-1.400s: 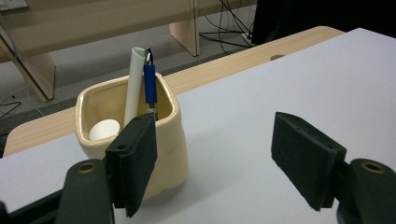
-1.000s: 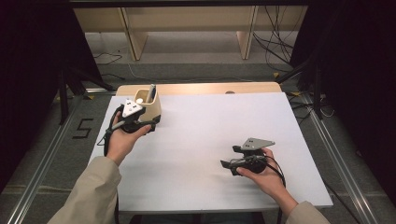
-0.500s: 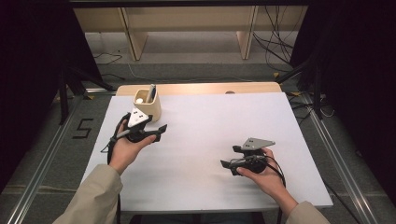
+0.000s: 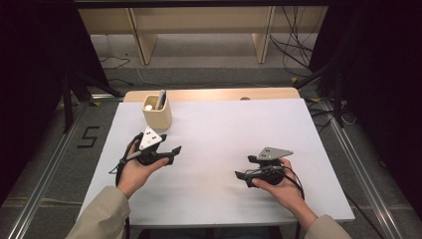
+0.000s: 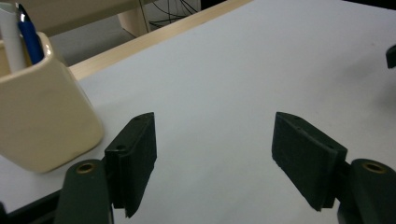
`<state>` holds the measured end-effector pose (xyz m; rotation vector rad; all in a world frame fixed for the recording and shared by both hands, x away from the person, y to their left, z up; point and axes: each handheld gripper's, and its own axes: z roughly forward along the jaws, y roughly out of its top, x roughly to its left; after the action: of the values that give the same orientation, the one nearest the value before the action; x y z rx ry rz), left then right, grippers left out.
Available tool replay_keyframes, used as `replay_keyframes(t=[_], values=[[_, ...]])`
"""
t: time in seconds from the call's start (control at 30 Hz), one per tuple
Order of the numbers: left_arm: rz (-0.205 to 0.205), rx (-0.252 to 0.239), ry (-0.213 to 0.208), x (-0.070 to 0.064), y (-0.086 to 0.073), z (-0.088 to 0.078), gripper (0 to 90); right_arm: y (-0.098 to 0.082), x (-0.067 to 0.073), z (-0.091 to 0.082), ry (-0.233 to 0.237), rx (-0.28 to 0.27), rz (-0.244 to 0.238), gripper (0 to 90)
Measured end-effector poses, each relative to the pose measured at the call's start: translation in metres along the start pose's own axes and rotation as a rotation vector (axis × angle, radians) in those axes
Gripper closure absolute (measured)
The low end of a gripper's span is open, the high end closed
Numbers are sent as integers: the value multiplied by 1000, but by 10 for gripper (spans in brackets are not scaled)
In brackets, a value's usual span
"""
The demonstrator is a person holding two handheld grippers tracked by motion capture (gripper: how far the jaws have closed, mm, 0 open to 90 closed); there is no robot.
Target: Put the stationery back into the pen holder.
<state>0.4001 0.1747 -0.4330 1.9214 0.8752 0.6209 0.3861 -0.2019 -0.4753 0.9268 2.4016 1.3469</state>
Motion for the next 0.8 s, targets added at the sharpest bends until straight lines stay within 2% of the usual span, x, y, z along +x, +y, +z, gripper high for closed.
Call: replay_keyframes(t=[0.1, 0.27, 0.5, 0.67, 0.8], values=[[12, 14, -17, -4, -9, -2, 307, 0, 0, 0, 0, 1, -2, 213], [2, 23, -28, -9, -22, -5, 306, 0, 0, 0, 1, 1, -2, 213], [19, 29, -45, -15, -34, -11, 302, 0, 0, 0, 0, 0, -5, 213], [13, 31, -59, -22, -45, -14, 300, 0, 1, 0, 2, 2, -7, 213], [9, 30, -53, -27, -54, -15, 303, 0, 1, 0, 1, 2, -7, 214]])
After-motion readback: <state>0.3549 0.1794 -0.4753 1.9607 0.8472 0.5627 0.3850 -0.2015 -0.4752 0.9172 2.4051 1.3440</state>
